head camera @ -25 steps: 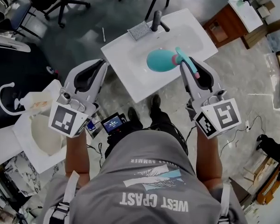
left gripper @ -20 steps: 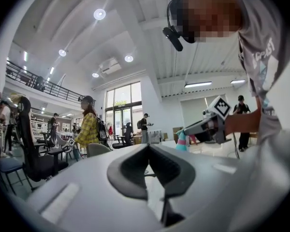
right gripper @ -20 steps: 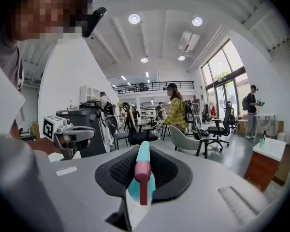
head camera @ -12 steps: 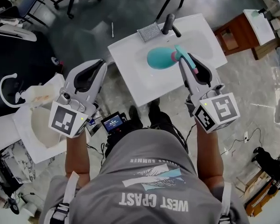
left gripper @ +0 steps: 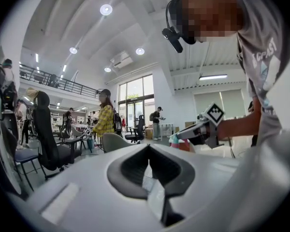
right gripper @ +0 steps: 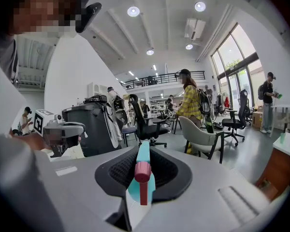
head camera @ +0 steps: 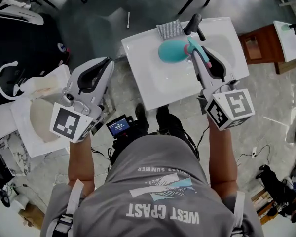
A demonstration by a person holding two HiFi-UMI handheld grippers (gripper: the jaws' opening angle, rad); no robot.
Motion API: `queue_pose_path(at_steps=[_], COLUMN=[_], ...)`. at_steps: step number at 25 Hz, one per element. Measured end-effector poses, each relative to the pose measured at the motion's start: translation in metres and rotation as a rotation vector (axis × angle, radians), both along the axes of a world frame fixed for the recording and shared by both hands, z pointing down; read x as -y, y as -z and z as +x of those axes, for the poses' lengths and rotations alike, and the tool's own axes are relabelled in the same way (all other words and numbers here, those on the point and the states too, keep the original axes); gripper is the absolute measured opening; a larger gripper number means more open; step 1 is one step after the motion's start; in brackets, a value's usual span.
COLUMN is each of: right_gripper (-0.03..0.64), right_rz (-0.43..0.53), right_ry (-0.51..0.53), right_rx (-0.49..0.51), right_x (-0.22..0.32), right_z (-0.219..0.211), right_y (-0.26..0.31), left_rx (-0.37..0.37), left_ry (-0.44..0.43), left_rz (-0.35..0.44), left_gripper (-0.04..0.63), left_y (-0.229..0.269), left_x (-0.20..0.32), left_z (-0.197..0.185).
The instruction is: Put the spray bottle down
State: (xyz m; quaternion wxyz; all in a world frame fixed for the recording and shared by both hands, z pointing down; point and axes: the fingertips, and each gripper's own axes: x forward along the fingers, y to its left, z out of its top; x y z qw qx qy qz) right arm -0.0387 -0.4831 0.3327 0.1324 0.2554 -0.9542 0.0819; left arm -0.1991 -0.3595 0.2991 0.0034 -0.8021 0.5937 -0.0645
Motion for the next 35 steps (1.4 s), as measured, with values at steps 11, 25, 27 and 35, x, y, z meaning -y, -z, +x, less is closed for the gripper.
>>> queue_pose_path(at_steps=[11, 25, 27, 35], right_gripper=[0.067, 0.067, 0.067, 0.067], right_rz=[-0.026, -0.007, 0.004, 0.038], right_ry=[0.07, 0.143, 0.152, 0.191], right_rx=[-0.05, -0.12, -0.13, -0.165], right_x=[0.038, 0.073, 0.077, 0.085], right_z=[-0.045, -0.101, -0.109, -0.131], right_y=[-0.053, -0.135, -0.146, -0.184], left_rx=[-0.025, -0.06, -0.064, -0.074], left_ry=[0.075, 0.145, 0.151, 0.171], left_rz=[-0.047, -0.117, -0.129, -0.166], left_gripper=[0.002, 0.002, 0.002, 0.002], left_y=[-0.028, -0.078, -0.086, -0.106], left_x=[0.014, 0.021, 0.021, 0.022], left_z=[-0.023, -0.046, -0.048, -0.053])
